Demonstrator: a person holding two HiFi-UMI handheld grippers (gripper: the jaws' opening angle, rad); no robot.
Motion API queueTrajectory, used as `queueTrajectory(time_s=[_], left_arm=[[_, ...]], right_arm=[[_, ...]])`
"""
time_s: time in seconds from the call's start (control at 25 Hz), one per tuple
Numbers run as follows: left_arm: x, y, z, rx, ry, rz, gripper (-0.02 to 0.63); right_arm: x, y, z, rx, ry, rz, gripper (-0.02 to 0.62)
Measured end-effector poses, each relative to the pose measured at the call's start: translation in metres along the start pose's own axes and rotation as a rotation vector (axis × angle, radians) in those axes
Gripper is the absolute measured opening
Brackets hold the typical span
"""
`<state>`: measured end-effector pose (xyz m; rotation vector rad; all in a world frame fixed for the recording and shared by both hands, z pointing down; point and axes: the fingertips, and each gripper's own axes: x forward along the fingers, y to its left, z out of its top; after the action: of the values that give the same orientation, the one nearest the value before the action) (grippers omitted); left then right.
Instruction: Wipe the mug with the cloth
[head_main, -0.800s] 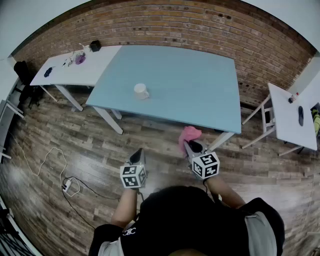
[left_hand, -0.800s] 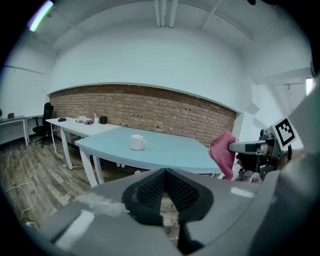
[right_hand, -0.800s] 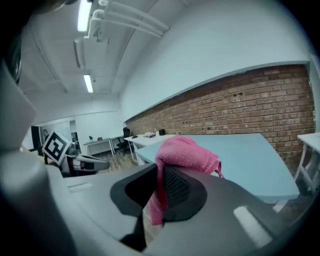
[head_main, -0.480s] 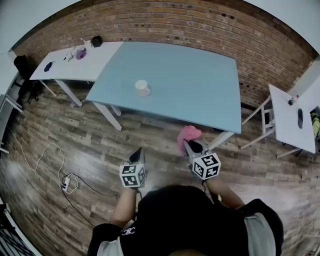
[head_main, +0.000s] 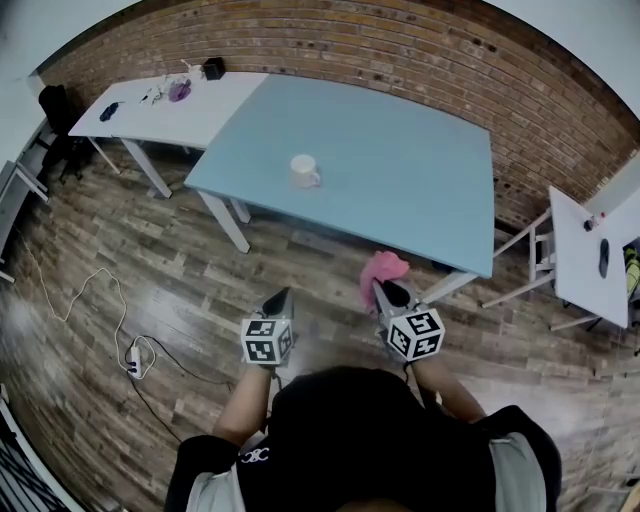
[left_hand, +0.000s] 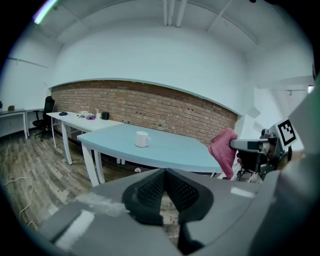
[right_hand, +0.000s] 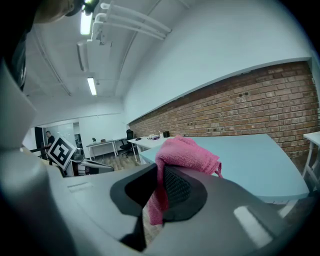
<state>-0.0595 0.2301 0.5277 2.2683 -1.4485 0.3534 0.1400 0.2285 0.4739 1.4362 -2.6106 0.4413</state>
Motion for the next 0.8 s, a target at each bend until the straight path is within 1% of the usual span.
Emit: queueTrajectory(time_s=[0.2,0.36,0.56,0.8], left_arm=[[-0.003,0.020,0.004,-0.003,-0.013,-0.011,0.006],[-0.013,0.046,0.002,-0.019,-0.015,-0.003,0.006],[-0.021,0.074,0.000,-0.045,-0.017,0.006,0.006],[-0.022,0.091,-0.001,-0.050,-0.015,0.010,0.006]], right_arm=[[0.014,0.011,0.000,-0.016,0.011,-0.013,0.043],[0.024,0.031,-0.006,-0.019,0.031,-0.007,0.043],[0.034,0.046,-0.007,-0.029,0.044,-0.023,0.043],[0.048,0.044,-0.009,-0.024,0.062,-0.039,0.043]])
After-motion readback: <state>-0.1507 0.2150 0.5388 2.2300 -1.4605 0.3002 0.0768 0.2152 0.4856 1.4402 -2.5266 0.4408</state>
